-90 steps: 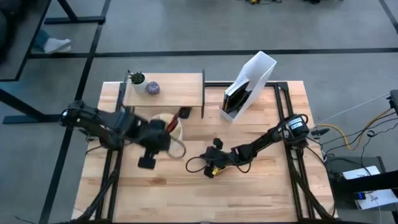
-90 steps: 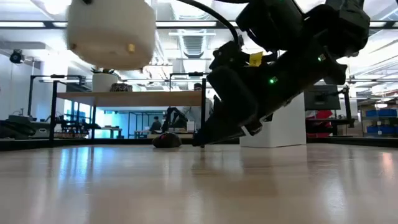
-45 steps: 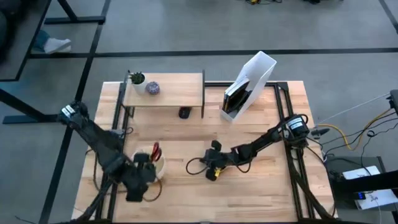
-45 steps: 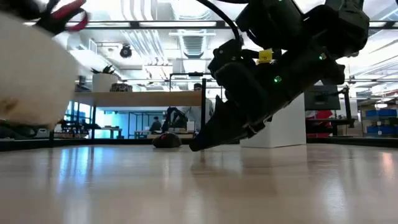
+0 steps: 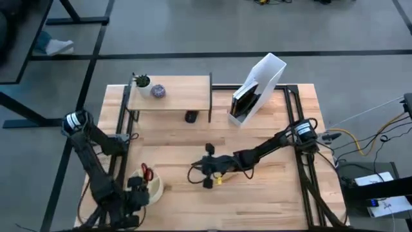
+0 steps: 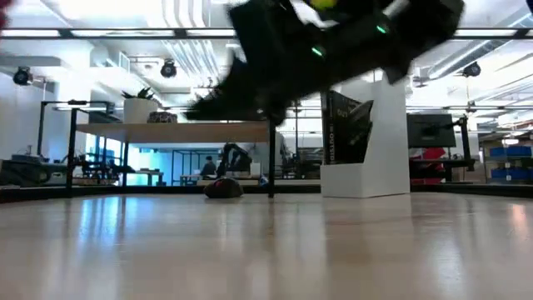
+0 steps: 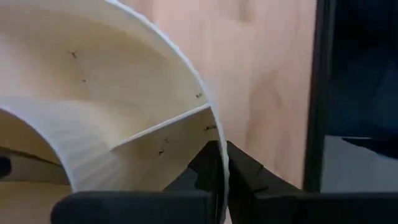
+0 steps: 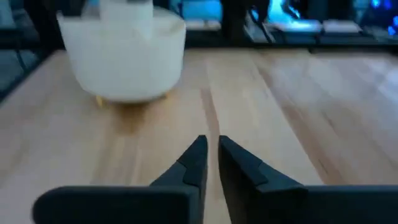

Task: Stock shelves
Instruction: Remove the white pen organizer from the shelf

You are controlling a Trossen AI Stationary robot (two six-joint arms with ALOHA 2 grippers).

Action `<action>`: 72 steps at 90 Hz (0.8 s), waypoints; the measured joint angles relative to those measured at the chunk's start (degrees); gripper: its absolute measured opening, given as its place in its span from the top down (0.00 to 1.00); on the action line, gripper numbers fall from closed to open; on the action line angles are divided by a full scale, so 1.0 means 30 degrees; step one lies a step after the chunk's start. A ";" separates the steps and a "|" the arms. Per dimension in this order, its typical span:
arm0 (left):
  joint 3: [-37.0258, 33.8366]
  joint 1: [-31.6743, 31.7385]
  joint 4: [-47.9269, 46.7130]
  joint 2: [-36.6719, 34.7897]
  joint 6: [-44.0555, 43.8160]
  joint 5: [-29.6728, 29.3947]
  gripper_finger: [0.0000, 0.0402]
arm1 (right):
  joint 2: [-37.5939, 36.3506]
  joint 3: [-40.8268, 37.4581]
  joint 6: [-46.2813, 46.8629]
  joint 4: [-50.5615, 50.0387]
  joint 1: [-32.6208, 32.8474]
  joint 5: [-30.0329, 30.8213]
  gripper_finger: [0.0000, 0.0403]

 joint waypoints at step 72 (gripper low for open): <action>0.3855 -0.4001 0.0968 0.3561 -0.3533 0.0291 1.00 | 1.0377 1.9075 -0.0024 -0.3210 0.1293 -0.2978 0.49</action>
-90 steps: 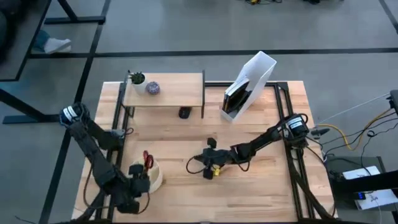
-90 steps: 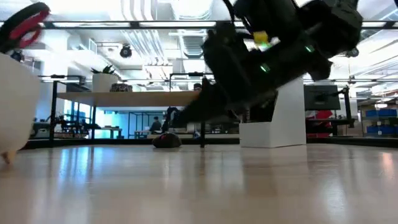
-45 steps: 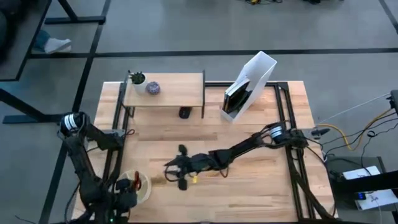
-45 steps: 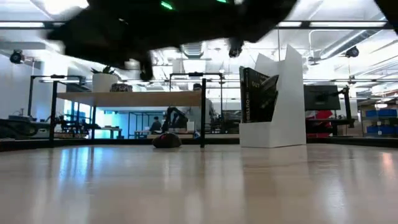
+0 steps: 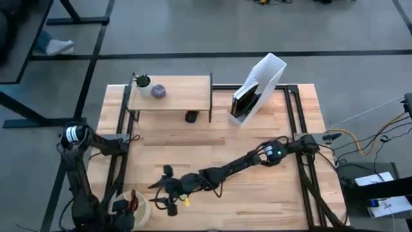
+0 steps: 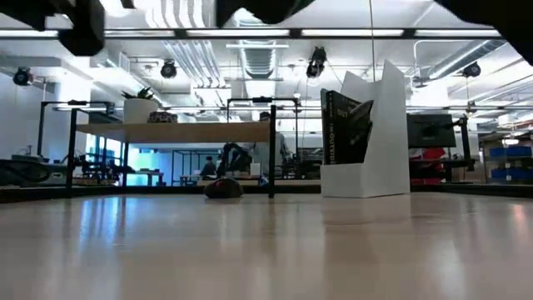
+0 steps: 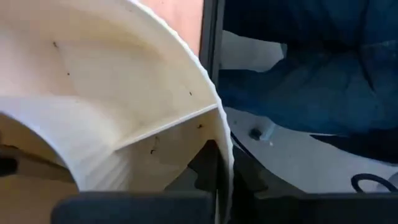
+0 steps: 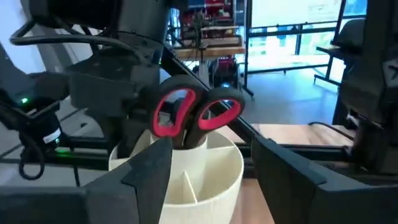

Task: Stock shelves
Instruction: Remove the white pen organizer from the shelf

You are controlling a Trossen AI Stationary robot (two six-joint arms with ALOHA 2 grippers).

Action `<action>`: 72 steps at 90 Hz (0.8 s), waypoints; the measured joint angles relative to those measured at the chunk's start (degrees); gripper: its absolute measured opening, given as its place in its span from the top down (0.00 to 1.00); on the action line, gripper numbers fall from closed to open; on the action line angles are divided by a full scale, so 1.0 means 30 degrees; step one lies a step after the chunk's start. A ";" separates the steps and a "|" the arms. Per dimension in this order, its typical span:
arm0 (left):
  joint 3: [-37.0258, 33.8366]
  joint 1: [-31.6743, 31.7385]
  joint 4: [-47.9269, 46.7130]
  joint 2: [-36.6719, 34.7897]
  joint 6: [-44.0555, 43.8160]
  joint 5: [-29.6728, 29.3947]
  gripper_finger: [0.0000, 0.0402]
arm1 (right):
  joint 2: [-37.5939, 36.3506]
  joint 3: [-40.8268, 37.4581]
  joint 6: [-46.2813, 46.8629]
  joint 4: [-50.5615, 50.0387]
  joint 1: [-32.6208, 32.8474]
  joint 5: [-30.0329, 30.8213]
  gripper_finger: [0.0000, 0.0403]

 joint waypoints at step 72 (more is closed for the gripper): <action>-0.0972 0.0204 -0.0555 0.0401 0.3677 -0.1520 0.98 | 0.2033 0.2779 -0.0268 -0.0004 -0.0199 -0.0646 0.54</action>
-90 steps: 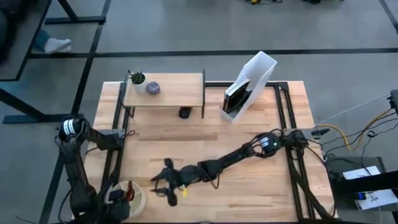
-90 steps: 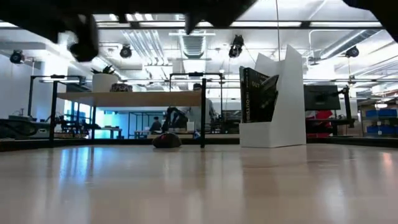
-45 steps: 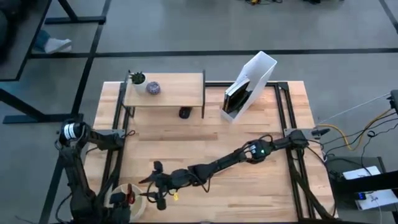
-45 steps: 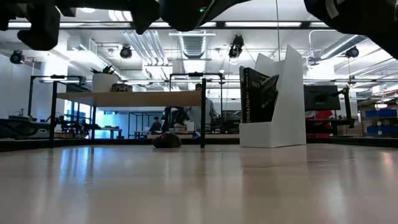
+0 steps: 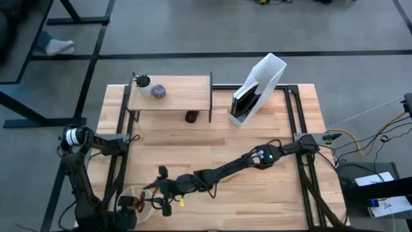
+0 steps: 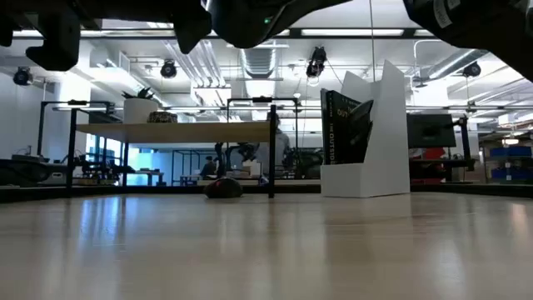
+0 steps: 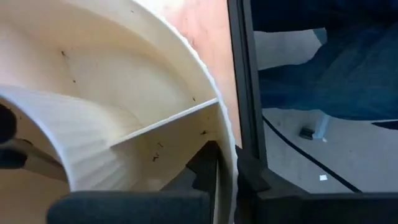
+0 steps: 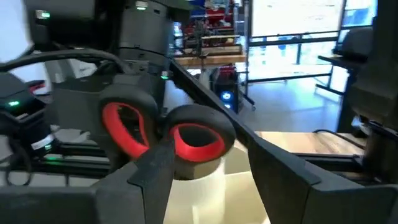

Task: Stock shelves
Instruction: Remove the white pen organizer from the shelf

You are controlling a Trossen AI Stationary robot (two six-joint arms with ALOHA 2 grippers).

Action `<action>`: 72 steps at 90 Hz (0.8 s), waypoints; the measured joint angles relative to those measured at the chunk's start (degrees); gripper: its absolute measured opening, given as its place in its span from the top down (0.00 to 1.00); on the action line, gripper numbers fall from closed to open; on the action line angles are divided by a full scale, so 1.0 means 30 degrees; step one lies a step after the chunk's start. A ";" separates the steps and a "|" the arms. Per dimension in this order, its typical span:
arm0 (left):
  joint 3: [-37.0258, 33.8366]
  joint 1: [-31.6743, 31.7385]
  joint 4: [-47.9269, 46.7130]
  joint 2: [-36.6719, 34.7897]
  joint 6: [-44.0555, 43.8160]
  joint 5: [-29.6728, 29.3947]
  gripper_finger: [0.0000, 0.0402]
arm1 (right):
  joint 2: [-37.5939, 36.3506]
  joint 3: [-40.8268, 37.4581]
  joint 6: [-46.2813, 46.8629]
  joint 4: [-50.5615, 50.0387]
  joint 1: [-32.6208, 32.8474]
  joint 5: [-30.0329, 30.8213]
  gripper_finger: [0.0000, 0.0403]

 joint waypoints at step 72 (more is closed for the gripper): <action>-0.0054 0.0044 -0.0379 -0.0015 -0.0272 -0.0338 0.97 | 0.0000 -0.0044 -0.2249 -0.0007 0.0028 -0.1233 0.76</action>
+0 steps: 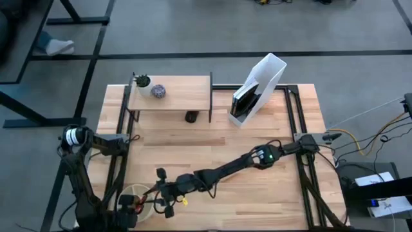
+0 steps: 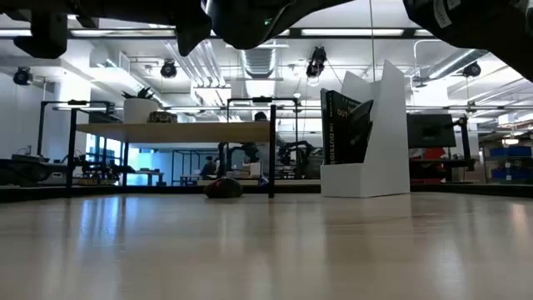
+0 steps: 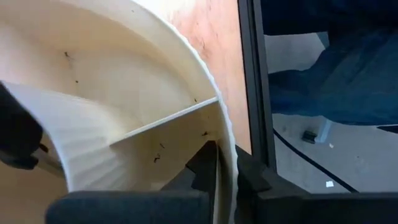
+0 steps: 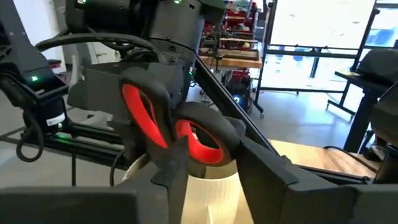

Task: Stock shelves
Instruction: Remove the white pen organizer from the shelf

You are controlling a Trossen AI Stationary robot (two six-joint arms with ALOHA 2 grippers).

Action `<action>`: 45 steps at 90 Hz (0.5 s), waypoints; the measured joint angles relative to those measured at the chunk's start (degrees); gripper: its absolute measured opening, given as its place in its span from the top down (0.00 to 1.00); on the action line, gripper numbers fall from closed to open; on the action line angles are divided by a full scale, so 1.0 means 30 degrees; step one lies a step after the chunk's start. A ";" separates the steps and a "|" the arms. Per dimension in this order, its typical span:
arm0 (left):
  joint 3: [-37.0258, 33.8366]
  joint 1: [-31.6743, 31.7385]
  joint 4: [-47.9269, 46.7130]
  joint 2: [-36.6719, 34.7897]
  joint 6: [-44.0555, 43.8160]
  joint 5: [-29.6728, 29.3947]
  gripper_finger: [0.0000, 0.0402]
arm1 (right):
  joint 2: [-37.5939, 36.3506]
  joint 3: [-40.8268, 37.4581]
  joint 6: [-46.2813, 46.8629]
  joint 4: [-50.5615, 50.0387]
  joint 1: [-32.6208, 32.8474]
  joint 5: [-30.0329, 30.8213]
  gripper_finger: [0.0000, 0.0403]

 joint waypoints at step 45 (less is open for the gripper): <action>0.0082 0.0021 -0.0124 -0.0925 -0.0546 0.0128 0.96 | -0.0015 0.0005 0.0306 0.0124 0.0032 -0.0012 0.97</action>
